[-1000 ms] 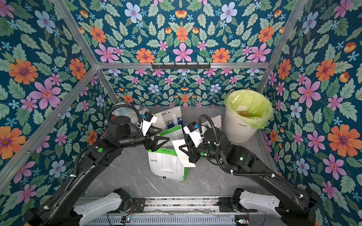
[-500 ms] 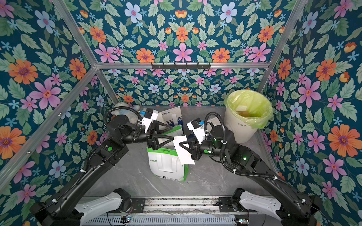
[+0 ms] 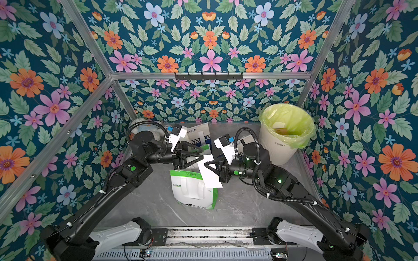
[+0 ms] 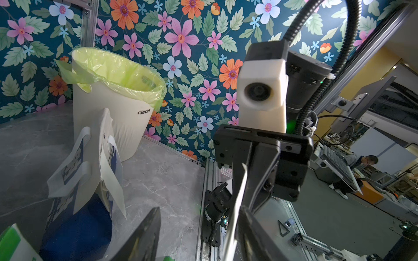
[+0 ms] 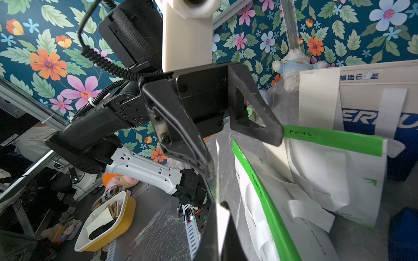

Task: Shred takeout receipts and throw away
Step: Shred the takeout receipt.

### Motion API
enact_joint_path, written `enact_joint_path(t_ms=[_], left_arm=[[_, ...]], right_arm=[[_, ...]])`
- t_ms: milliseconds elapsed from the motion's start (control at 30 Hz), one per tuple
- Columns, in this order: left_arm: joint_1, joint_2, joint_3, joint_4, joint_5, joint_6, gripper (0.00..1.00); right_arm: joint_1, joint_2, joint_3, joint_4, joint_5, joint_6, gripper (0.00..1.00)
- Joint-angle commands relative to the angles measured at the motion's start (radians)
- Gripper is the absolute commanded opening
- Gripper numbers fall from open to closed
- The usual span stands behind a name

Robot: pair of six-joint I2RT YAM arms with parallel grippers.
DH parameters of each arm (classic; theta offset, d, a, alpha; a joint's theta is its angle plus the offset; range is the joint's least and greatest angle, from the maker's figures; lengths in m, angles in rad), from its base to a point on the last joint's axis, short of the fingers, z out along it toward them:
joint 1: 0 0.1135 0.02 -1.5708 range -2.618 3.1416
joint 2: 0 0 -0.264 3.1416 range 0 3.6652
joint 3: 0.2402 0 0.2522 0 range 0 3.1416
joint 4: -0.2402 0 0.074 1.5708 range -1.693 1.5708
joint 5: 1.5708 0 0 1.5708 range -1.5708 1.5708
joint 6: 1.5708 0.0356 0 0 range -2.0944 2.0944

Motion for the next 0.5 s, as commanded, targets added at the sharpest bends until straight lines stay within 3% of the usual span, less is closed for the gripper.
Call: enact_joint_path(t_ms=[0, 467], left_arm=[[-0.003, -0.004, 0.002, 0.07, 0.007, -0.032, 0.49], [-0.025, 0.007, 0.023, -0.025, -0.005, -0.006, 0.41]], right_arm=[[-0.001, 0.004, 0.005, 0.031, -0.007, 0.002, 0.0], [-0.01, 0.018, 0.001, 0.042, 0.007, 0.018, 0.0]])
